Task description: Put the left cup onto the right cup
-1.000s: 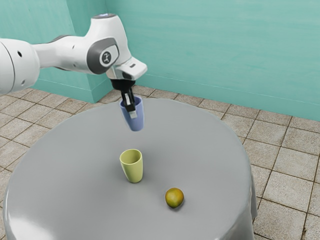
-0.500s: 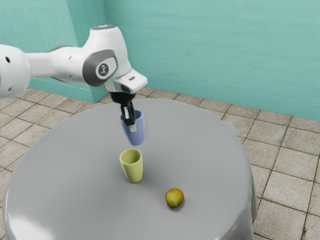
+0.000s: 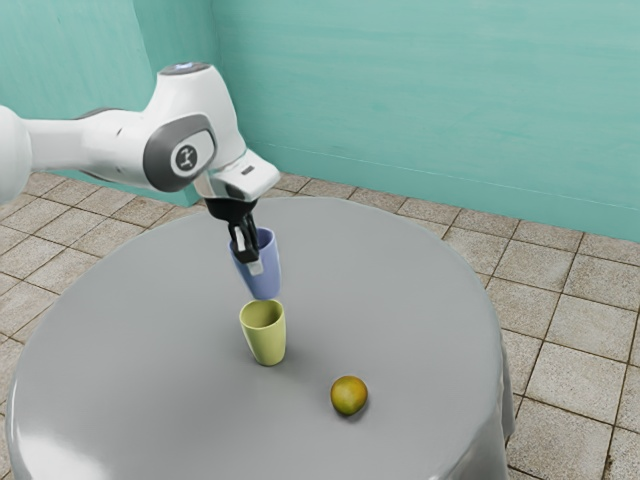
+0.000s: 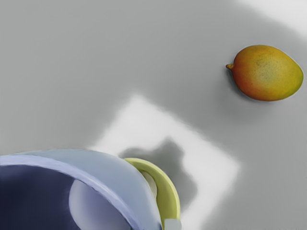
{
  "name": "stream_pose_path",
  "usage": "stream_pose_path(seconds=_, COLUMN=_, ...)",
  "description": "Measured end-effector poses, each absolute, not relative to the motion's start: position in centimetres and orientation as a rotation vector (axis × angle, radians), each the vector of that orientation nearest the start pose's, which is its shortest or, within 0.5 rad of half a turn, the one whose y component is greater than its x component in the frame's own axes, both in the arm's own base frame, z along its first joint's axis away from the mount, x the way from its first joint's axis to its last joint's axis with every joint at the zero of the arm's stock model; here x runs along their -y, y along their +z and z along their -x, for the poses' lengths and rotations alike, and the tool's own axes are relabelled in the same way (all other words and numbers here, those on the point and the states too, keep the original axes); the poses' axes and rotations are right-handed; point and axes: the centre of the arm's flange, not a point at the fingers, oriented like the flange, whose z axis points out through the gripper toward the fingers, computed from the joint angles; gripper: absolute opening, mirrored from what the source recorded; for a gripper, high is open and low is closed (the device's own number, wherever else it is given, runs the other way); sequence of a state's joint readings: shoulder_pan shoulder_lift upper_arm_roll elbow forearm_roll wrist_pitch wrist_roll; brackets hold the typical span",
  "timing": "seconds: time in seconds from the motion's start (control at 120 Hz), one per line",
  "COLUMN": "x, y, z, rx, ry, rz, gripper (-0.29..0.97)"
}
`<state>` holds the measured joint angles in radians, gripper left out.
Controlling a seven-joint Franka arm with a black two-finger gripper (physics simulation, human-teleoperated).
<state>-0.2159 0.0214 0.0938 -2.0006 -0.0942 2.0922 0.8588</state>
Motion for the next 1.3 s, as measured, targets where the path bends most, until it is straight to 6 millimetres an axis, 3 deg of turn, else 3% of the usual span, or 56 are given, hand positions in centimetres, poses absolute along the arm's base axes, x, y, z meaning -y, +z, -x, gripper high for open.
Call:
stream_pose_path(seconds=0.375, x=7.3, y=44.0, z=-55.1, rx=-1.432, ry=-0.149, rz=2.849, gripper=-0.1)
stream_pose_path(seconds=1.3, x=8.0, y=41.9, z=-54.8, rx=-1.427, ry=-0.131, rz=2.853, gripper=-0.1)
